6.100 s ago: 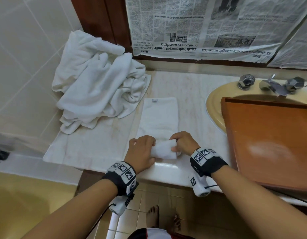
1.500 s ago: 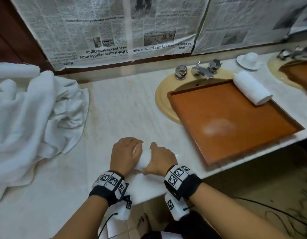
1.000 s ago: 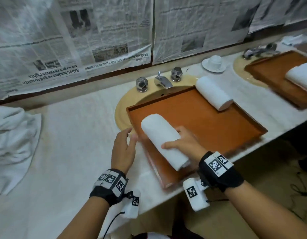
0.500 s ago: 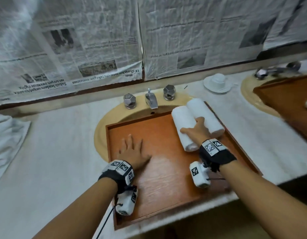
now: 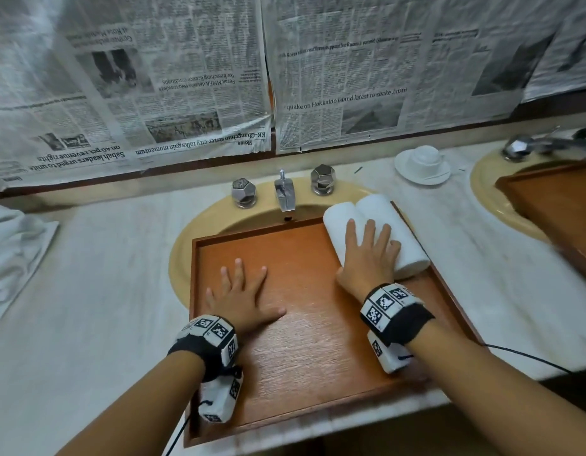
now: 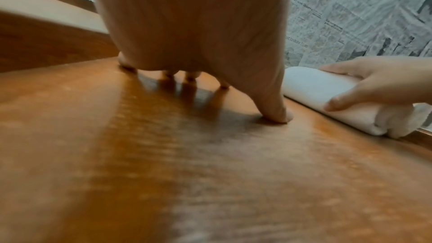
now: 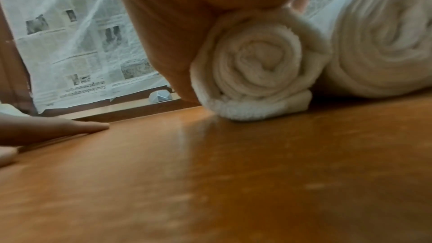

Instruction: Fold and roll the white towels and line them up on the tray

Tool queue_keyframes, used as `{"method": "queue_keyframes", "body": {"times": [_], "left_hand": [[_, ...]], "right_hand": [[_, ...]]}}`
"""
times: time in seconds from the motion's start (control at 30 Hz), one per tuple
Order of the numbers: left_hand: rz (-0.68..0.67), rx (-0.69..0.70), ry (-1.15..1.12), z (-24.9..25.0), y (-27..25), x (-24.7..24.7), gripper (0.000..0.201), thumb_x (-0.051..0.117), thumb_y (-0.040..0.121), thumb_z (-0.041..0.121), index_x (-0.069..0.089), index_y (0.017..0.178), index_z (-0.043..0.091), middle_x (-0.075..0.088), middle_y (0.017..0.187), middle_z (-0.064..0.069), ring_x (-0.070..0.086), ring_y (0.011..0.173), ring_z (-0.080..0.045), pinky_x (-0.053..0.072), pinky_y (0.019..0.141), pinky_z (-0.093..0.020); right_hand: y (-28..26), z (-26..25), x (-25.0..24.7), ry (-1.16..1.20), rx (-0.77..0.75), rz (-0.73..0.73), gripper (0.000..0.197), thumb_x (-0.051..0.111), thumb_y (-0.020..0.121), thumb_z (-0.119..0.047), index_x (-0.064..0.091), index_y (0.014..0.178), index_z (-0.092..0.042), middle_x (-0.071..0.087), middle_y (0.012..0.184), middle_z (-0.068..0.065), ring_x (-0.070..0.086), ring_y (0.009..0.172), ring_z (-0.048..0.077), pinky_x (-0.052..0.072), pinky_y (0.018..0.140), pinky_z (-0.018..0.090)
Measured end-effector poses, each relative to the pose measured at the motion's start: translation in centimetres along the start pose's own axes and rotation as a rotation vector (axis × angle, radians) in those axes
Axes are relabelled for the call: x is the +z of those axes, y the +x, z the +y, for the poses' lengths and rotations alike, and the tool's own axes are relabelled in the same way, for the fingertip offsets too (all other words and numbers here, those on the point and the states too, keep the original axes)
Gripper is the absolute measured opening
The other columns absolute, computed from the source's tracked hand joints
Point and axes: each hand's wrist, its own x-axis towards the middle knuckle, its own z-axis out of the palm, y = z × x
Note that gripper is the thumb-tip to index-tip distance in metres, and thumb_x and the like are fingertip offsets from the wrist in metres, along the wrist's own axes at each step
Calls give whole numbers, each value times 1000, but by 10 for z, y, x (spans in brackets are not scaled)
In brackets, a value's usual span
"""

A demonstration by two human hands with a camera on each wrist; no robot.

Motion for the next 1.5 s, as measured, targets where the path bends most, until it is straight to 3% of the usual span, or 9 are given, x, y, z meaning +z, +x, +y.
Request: {"method": "queue_keyframes", "body": {"times": [0.2, 0.43, 0.73, 1.0, 1.13, 1.2, 1.3, 1.4, 1.5], "left_hand": [[3, 0, 5, -1, 2, 1, 104, 43, 68, 89, -11, 147, 50, -35, 154, -1, -23, 145, -33, 0, 114, -63], [0, -2, 29, -2, 2, 1, 104, 41, 68, 90, -13, 147, 50, -34, 155, -2, -22, 145, -34, 2, 113, -64], [-4, 12, 25, -1, 1, -2, 104, 44, 71, 87, -12, 149, 48, -34, 155, -3, -21, 145, -36, 2, 113, -65], [-21, 49, -47, -10, -3, -13, 92, 55, 79, 72, 2, 150, 48, -28, 157, -2, -18, 146, -33, 1, 114, -62], [57, 139, -243, -30, -8, -27, 73, 59, 87, 55, 29, 150, 32, 2, 163, -3, 8, 149, -29, 12, 119, -46], [193, 203, -453, -49, -18, -35, 57, 62, 90, 43, 47, 141, 24, 31, 156, -4, 32, 141, -24, 25, 116, -33], [399, 274, -660, -95, -39, -41, 33, 65, 90, 30, 65, 121, 21, 52, 140, 3, 45, 130, -12, 31, 111, -27], [531, 245, -802, -162, -65, -36, 17, 68, 88, 24, 72, 104, 23, 64, 117, 13, 56, 107, 3, 43, 93, -18], [585, 158, -850, -242, -90, -31, 9, 68, 87, 22, 73, 94, 23, 66, 106, 15, 60, 92, 6, 40, 75, -4]], "right_hand": [[10, 3, -2, 89, 132, -1, 83, 51, 83, -40, 9, 152, -23, 13, 154, 20, 5, 140, 48, 15, 107, 59], [3, 16, -10, 109, 84, -52, 82, 45, 85, -56, 1, 151, -36, -2, 160, 11, -7, 140, 51, 7, 111, 60], [-3, 21, -17, 143, 135, -94, 73, 43, 89, -51, 1, 149, -44, -3, 160, 10, -10, 141, 49, 4, 111, 62], [-27, -27, -42, 301, 76, -38, 58, 49, 90, -39, 32, 144, -29, 13, 157, 10, 0, 143, 41, 14, 112, 53], [-50, -74, -49, 455, -70, -33, 48, 53, 90, -37, 48, 137, -25, 34, 148, 5, 19, 139, 27, 23, 111, 44], [-59, -103, -50, 532, -113, -69, 46, 55, 91, -35, 51, 135, -24, 42, 141, 2, 27, 133, 22, 26, 110, 37], [-73, -154, -48, 600, -165, -99, 40, 57, 92, -33, 54, 130, -23, 47, 135, -1, 31, 128, 19, 31, 106, 35], [-85, -217, -44, 581, -224, -127, 34, 56, 91, -31, 57, 124, -23, 51, 127, 0, 35, 124, 22, 33, 101, 35], [-98, -290, -36, 565, -302, -141, 35, 57, 89, -29, 60, 122, -17, 55, 124, 6, 40, 122, 27, 34, 99, 35]]}}
